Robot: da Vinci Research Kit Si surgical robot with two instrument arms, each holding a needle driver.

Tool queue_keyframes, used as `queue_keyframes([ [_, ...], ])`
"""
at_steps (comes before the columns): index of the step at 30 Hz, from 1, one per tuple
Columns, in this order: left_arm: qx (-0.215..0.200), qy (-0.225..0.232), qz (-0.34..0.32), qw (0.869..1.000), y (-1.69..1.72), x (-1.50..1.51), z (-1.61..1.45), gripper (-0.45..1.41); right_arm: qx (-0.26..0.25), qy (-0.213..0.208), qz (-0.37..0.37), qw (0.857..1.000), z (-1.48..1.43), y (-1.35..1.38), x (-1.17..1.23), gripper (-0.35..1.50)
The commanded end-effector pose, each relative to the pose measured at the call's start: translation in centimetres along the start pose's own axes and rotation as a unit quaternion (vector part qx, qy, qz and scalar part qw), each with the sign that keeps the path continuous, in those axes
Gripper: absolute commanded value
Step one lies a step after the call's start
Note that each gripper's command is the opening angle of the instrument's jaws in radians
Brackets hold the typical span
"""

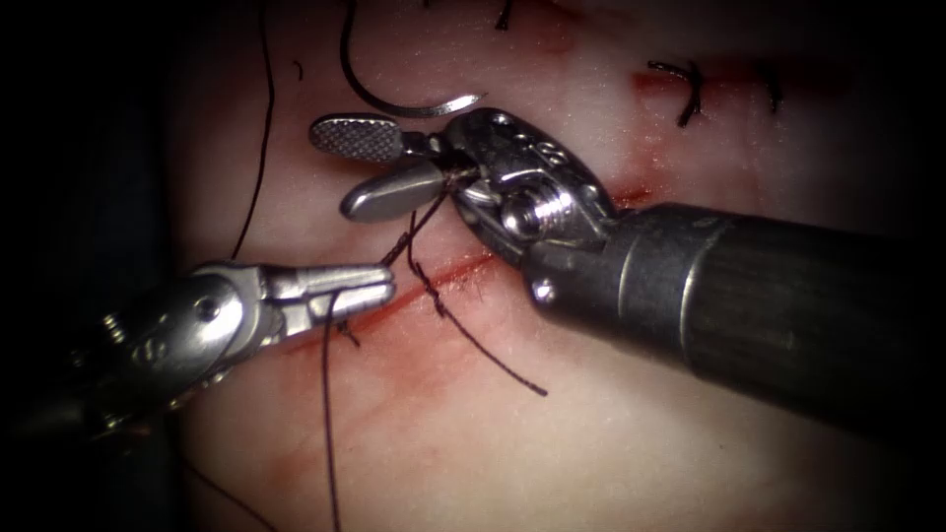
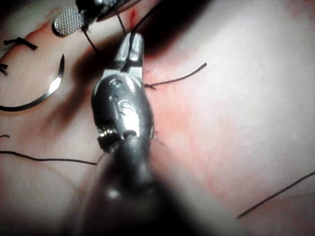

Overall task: Wound Closure
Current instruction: Loop the suture clockwise around the right gripper a single time, then with the right gripper, grab the suture short end.

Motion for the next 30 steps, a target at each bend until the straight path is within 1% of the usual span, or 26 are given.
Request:
queue_keyframes([
  [1,0.000,0.001,0.002,1.000,-0.05,-0.03,0.05,-0.35,0.000,0.000,0.000,1.000,0.03,0.05,0.02,1.16],
  [2,-0.010,0.004,0.001,1.000,-0.07,-0.04,0.09,-0.35,0.002,-0.007,0.005,1.000,0.00,0.01,0.02,1.15],
  [4,-0.021,0.006,0.000,1.000,-0.10,-0.06,0.12,-0.35,0.007,-0.021,0.007,1.000,-0.04,-0.04,0.03,0.88],
  [5,-0.024,0.007,0.000,1.000,-0.11,-0.06,0.13,-0.35,0.010,-0.029,0.002,1.000,-0.07,-0.06,0.04,0.61],
  [6,-0.031,0.009,0.000,0.999,-0.16,-0.09,0.15,-0.35,0.013,-0.038,-0.006,0.999,-0.11,-0.11,0.05,0.15],
  [7,-0.034,0.009,-0.003,0.999,-0.17,-0.11,0.15,-0.35,0.014,-0.039,-0.010,0.999,-0.13,-0.12,0.05,0.12],
  [8,-0.037,0.010,-0.005,0.999,-0.19,-0.12,0.16,-0.35,0.015,-0.043,-0.012,0.999,-0.16,-0.14,0.06,0.02],
  [10,-0.043,0.011,-0.007,0.999,-0.21,-0.16,0.16,-0.35,0.016,-0.043,-0.022,0.999,-0.18,-0.16,0.05,-0.25],
  [11,-0.049,0.012,-0.009,0.999,-0.24,-0.19,0.16,-0.35,0.020,-0.050,-0.032,0.998,-0.18,-0.17,0.03,-0.35],
  [19,-0.067,0.015,-0.016,0.998,-0.35,-0.29,0.21,-0.35,0.039,-0.071,-0.073,0.994,-0.14,-0.16,-0.07,-0.35],
  [20,-0.071,0.015,-0.020,0.997,-0.38,-0.35,0.20,-0.35,0.051,-0.090,-0.087,0.991,-0.16,-0.18,-0.09,-0.35],
  [21,-0.071,0.015,-0.020,0.997,-0.38,-0.35,0.20,-0.35,0.051,-0.090,-0.087,0.991,-0.16,-0.18,-0.09,-0.35],
  [23,-0.072,0.015,-0.022,0.997,-0.41,-0.37,0.19,-0.35,0.075,-0.134,-0.097,0.983,-0.20,-0.20,-0.10,-0.35],
  [24,-0.073,0.015,-0.023,0.997,-0.42,-0.37,0.19,-0.35,0.080,-0.144,-0.098,0.981,-0.21,-0.20,-0.10,-0.35],
  [25,-0.076,0.016,-0.024,0.997,-0.41,-0.35,0.16,-0.35,0.091,-0.165,-0.101,0.977,-0.25,-0.23,-0.09,-0.35],
  [27,-0.078,0.016,-0.025,0.997,-0.41,-0.33,0.14,-0.35,0.100,-0.183,-0.104,0.973,-0.28,-0.24,-0.09,-0.35],
  [30,-0.078,0.017,-0.027,0.996,-0.41,-0.30,0.15,-0.35,0.123,-0.219,-0.113,0.961,-0.28,-0.27,-0.12,-0.35],
])
